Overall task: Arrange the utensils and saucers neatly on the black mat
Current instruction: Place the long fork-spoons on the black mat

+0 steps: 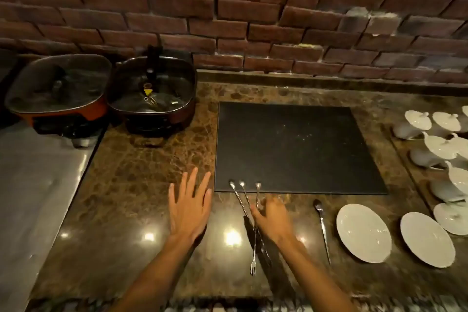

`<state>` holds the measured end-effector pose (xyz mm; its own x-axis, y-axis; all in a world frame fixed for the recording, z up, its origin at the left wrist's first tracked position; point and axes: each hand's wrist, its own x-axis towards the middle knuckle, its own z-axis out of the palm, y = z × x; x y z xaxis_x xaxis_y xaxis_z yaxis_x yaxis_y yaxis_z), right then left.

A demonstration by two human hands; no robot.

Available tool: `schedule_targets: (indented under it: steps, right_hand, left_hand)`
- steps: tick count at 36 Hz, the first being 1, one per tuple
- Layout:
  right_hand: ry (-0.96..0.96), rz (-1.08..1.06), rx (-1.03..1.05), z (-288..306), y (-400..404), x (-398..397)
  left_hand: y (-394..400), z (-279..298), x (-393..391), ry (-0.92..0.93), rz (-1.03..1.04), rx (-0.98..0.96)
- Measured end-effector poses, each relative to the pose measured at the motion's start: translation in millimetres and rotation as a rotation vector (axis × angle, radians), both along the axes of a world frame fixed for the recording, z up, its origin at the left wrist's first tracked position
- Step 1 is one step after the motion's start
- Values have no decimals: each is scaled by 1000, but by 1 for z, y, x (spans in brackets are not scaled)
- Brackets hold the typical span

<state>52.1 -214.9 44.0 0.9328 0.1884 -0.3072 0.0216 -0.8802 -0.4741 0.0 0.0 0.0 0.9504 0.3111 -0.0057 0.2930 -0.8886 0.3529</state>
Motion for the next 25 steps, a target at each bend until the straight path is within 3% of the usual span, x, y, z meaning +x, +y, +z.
schedule_targets:
  steps: [5, 14, 21, 25]
  right_hand:
    - [297, -86, -85, -36, -1, 6]
    - [197, 22, -217, -45, 22, 16]
    - [245, 172, -359, -58, 37, 19]
    - [301, 217, -280, -57, 36, 28]
  left_hand:
    - [16, -42, 8, 79, 66, -24]
    - [33, -103, 30, 142, 82, 78]
    - [40, -118, 37, 14, 89, 184]
    - [39, -116, 39, 85, 81, 192]
